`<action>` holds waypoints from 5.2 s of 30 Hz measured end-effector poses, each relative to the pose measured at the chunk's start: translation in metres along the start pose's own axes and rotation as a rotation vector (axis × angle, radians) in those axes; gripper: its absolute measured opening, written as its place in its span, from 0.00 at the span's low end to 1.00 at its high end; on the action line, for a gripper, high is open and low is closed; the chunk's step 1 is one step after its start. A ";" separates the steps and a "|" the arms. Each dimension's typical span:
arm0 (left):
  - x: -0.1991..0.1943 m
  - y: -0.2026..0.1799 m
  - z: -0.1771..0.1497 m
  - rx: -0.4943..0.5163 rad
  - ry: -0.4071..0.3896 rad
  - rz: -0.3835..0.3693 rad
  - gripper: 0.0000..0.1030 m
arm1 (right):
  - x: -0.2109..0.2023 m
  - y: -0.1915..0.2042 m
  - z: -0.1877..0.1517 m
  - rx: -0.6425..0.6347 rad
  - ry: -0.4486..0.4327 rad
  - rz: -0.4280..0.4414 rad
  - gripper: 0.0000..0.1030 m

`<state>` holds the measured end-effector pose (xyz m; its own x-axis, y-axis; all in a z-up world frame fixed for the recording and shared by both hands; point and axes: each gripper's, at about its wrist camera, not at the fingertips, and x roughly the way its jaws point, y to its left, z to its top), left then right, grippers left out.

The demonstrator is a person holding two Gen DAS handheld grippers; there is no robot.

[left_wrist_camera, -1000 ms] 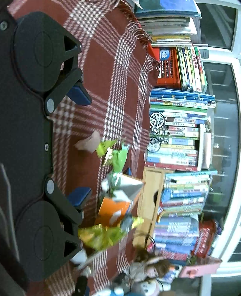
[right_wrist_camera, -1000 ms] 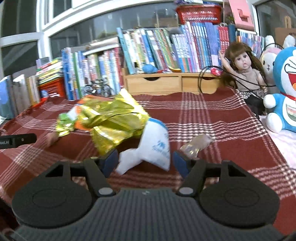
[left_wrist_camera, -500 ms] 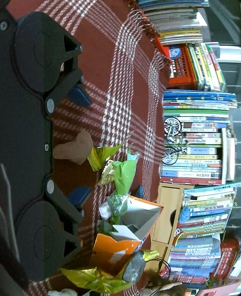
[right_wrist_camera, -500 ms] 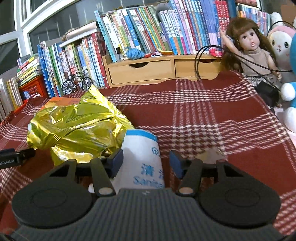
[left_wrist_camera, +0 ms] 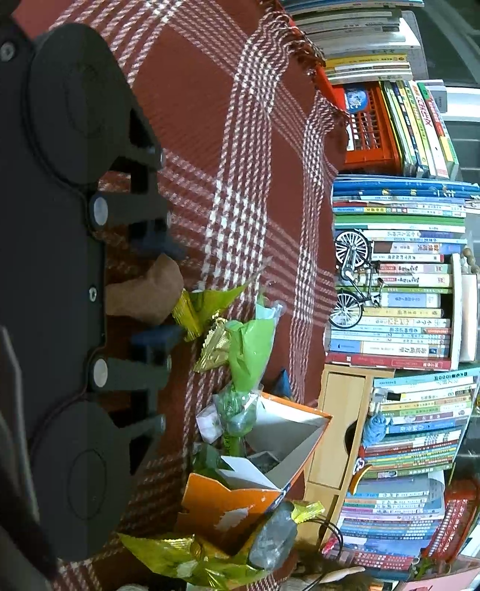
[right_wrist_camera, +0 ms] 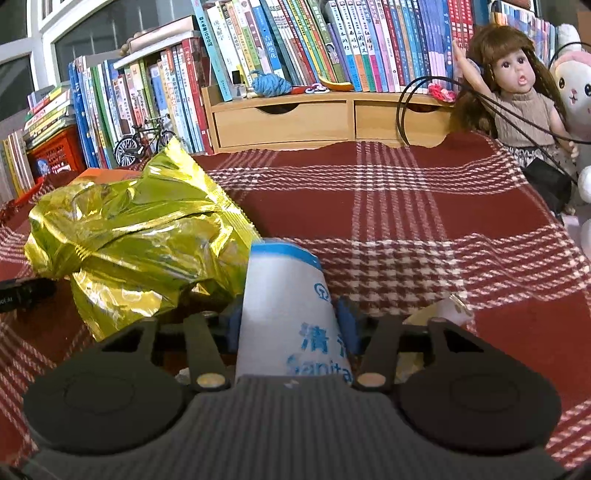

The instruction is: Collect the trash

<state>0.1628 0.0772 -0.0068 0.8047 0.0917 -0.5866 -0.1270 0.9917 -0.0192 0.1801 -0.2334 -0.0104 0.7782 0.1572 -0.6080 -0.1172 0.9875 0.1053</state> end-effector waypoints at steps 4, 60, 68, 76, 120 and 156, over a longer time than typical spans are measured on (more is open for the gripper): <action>-0.005 -0.001 0.000 0.009 -0.008 0.001 0.20 | -0.007 0.000 0.000 0.007 -0.010 -0.003 0.32; -0.239 -0.018 -0.130 0.218 -0.136 -0.351 0.20 | -0.181 0.076 -0.110 -0.123 -0.050 0.325 0.29; -0.250 -0.007 -0.169 0.217 -0.026 -0.351 0.20 | -0.197 0.090 -0.147 -0.151 0.023 0.372 0.29; -0.233 -0.001 -0.206 0.211 0.113 -0.304 0.20 | -0.195 0.099 -0.187 -0.173 0.162 0.401 0.29; -0.199 0.000 -0.235 0.191 0.214 -0.199 0.77 | -0.140 0.102 -0.219 -0.128 0.321 0.407 0.76; -0.066 0.023 0.004 -0.012 -0.115 -0.031 0.76 | -0.116 0.038 -0.061 -0.084 -0.117 0.061 0.67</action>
<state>0.1091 0.0942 0.0353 0.8695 0.0715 -0.4887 -0.1077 0.9931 -0.0463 0.0481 -0.2132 0.0161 0.8341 0.2196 -0.5060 -0.2142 0.9743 0.0699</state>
